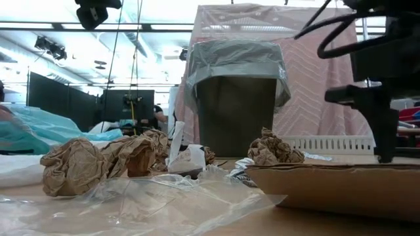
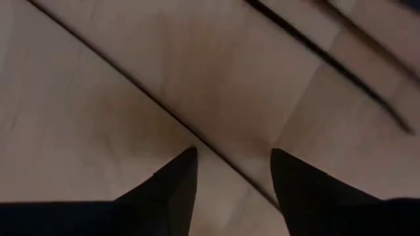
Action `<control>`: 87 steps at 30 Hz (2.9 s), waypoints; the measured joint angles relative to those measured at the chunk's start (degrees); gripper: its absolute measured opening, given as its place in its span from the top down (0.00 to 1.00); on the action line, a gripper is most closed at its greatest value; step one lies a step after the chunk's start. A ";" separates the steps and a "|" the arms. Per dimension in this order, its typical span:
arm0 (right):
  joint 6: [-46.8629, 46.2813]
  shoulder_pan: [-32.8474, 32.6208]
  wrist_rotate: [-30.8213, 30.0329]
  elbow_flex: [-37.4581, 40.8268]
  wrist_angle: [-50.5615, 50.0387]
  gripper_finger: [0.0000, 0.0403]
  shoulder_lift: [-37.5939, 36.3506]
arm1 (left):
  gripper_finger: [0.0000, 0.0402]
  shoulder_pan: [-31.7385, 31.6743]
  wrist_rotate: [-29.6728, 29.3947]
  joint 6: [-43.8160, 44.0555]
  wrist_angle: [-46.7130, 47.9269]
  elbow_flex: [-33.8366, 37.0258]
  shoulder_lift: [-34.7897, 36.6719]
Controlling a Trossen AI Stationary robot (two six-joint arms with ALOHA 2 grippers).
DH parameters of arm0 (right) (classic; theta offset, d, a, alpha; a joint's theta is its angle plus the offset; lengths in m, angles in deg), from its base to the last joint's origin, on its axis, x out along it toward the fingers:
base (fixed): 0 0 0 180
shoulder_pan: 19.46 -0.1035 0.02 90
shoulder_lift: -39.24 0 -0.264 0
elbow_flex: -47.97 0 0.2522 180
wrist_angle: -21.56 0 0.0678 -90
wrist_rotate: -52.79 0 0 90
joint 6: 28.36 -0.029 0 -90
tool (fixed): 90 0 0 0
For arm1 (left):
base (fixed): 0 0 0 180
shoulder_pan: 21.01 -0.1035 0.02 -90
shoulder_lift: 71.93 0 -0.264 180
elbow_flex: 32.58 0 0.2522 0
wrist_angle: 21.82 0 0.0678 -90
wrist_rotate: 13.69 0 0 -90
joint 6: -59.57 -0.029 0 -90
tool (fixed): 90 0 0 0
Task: Place trash/remove bag and relplace
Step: Put the zip tie into the trash bin
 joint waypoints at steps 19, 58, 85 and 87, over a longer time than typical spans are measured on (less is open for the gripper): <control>-8.15 -1.20 1.14 0.22 -2.86 0.55 -4.22 | 0.96 0.00 -1.35 -2.16 -1.72 0.00 -1.00; -7.60 -0.66 2.56 6.70 5.40 0.80 -4.50 | 0.96 0.00 -0.70 -3.32 -2.29 0.00 -5.79; -27.05 0.69 -2.36 -21.17 -16.78 1.00 -4.24 | 0.96 -0.01 -1.64 -3.29 -2.53 0.00 -5.79; -27.07 0.89 -4.35 -26.37 -21.45 1.00 -4.24 | 0.96 0.00 -1.64 -3.29 -2.53 0.00 -5.79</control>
